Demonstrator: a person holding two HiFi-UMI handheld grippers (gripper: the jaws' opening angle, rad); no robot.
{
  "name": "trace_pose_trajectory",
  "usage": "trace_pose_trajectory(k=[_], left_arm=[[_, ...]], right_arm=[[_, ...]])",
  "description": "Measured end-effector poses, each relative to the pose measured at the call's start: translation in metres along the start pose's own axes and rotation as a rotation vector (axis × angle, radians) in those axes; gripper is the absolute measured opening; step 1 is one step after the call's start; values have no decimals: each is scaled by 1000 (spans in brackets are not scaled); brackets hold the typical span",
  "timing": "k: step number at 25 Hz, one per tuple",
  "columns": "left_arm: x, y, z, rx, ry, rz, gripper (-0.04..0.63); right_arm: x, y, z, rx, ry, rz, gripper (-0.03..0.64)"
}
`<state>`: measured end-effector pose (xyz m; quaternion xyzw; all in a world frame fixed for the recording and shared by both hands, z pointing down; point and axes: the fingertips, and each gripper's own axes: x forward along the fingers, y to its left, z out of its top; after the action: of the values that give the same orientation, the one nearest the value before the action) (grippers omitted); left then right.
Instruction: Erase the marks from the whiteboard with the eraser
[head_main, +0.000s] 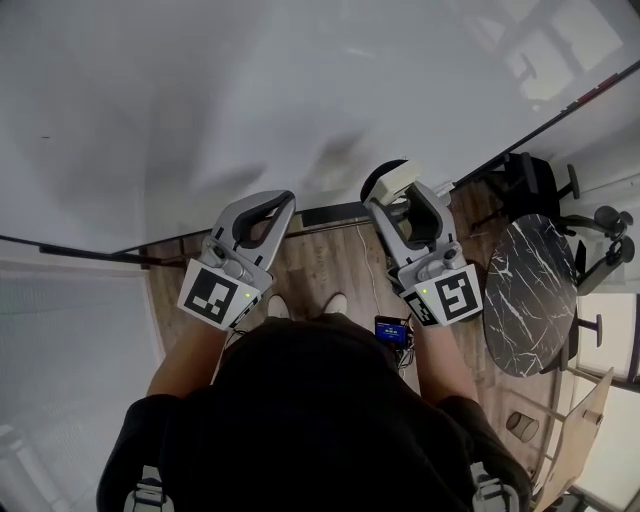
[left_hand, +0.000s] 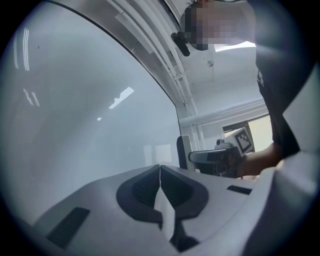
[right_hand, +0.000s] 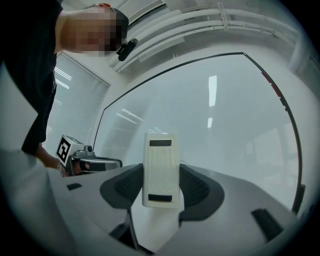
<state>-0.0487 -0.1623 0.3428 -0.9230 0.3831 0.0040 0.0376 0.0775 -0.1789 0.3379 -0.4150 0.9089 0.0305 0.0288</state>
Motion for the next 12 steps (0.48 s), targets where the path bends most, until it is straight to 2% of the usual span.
trace_pose_trajectory(k=[5,12], left_arm=[[-5,-8,-23,1,21,-6,5],[-13,-20,-46,-18,45,-19,5]], right_arm=[[-2,10,-25,26,7,-16,222],[-8,21,-57,31,53,4,222]])
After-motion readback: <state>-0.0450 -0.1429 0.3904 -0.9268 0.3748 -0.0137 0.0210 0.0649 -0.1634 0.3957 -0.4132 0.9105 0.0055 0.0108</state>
